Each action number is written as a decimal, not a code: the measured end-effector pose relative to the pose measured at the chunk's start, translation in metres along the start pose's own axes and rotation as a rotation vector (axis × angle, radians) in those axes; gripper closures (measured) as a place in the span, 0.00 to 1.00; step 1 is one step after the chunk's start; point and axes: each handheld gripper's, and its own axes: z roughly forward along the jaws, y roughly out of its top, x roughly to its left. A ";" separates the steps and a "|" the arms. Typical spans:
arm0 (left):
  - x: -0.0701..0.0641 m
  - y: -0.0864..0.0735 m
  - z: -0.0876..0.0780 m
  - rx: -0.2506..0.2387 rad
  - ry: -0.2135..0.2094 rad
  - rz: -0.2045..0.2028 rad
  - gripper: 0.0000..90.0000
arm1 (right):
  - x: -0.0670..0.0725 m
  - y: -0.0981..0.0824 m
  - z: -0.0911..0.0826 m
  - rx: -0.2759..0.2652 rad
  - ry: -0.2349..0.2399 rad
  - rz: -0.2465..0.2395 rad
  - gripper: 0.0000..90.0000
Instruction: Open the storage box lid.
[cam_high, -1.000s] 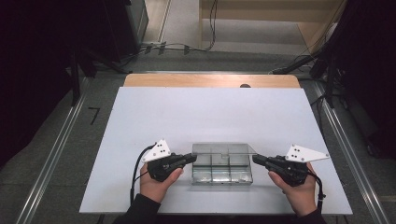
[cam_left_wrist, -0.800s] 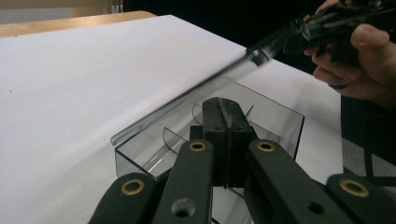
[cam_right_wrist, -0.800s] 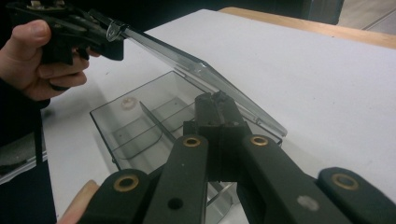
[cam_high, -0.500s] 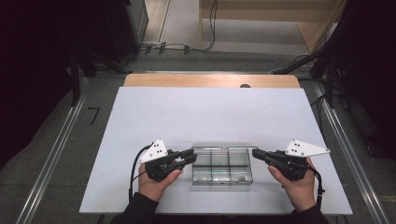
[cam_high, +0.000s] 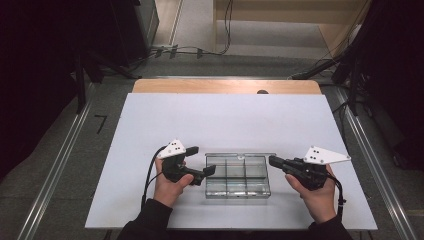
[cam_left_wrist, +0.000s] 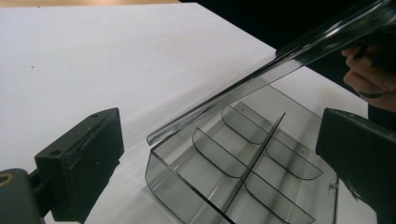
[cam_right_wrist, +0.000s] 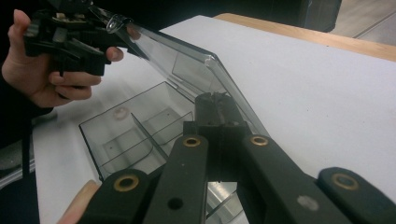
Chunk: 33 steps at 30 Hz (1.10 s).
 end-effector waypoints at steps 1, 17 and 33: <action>0.001 0.000 0.001 -0.003 0.004 0.002 0.00 | -0.001 0.000 0.000 -0.001 -0.001 -0.002 0.98; 0.014 0.010 0.009 0.013 -0.002 0.009 0.53 | -0.009 0.005 0.007 -0.007 -0.013 0.008 0.98; 0.018 0.008 0.012 -0.007 0.006 -0.011 0.69 | -0.022 0.004 -0.001 -0.043 -0.021 0.044 0.88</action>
